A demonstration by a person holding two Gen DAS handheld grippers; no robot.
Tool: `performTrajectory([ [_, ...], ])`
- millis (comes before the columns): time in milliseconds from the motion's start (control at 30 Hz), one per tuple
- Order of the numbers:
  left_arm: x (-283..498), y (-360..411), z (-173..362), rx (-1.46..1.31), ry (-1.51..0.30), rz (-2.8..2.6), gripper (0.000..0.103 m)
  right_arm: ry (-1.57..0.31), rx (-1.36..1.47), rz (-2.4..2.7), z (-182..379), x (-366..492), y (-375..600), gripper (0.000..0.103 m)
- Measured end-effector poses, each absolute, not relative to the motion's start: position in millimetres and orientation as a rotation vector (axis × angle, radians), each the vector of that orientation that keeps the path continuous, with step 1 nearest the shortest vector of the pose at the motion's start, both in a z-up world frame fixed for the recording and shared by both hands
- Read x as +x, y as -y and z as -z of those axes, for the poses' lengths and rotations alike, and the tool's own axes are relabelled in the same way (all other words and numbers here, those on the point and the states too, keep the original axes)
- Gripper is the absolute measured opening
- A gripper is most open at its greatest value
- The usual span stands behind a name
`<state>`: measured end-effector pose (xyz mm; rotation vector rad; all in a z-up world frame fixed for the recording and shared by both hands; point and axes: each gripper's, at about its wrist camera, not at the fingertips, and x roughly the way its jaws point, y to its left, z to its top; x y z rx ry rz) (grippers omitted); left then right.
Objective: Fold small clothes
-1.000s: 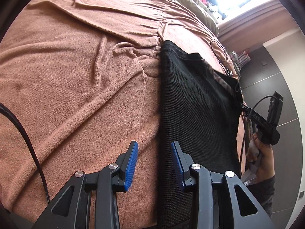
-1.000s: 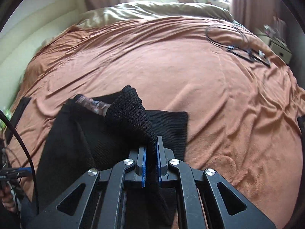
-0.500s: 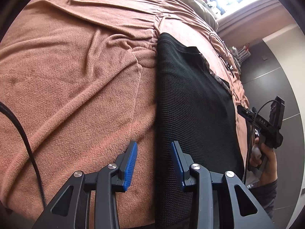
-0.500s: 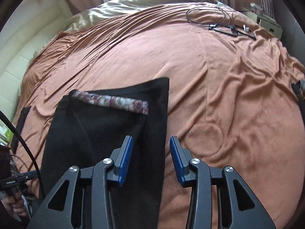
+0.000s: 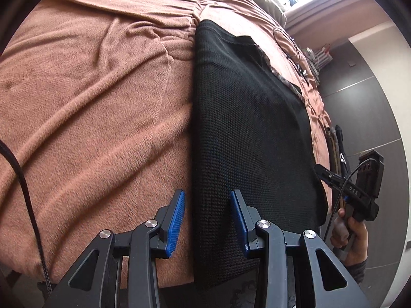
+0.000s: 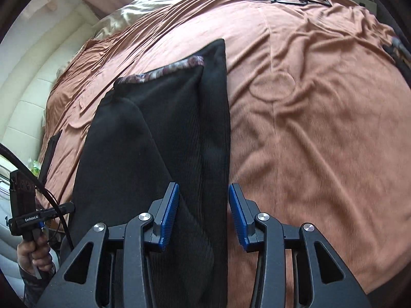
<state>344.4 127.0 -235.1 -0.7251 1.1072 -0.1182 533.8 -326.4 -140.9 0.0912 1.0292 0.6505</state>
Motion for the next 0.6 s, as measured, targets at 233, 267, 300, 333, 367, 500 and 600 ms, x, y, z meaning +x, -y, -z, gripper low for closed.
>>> performTrajectory([
  [233, 334, -111, 238, -0.713, -1.121, 0.158, 0.036, -1.038, 0.179, -0.658, 147, 514, 353, 0.038],
  [267, 333, -111, 240, -0.711, -1.122, 0.154, 0.026, -1.038, 0.191, -0.661, 147, 511, 357, 0.038],
  [300, 332, -112, 241, -0.711, -1.121, 0.143, 0.017, -1.037, 0.199, -0.664, 148, 509, 359, 0.038],
  [333, 330, -113, 241, -0.720, -1.115, 0.143, 0.015, -1.039, 0.206, -0.669, 148, 506, 361, 0.038],
  [367, 329, -115, 240, -0.731, -1.104, 0.150, 0.011, -1.042, 0.212, -0.673, 150, 503, 360, 0.038],
  [500, 322, -117, 232, -0.715, -1.074, 0.157, 0.009, -1.047, 0.218, -0.680, 155, 496, 361, 0.038],
  [600, 318, -121, 228, -0.713, -1.069, 0.158, 0.008, -1.048, 0.241, -0.694, 158, 491, 362, 0.035],
])
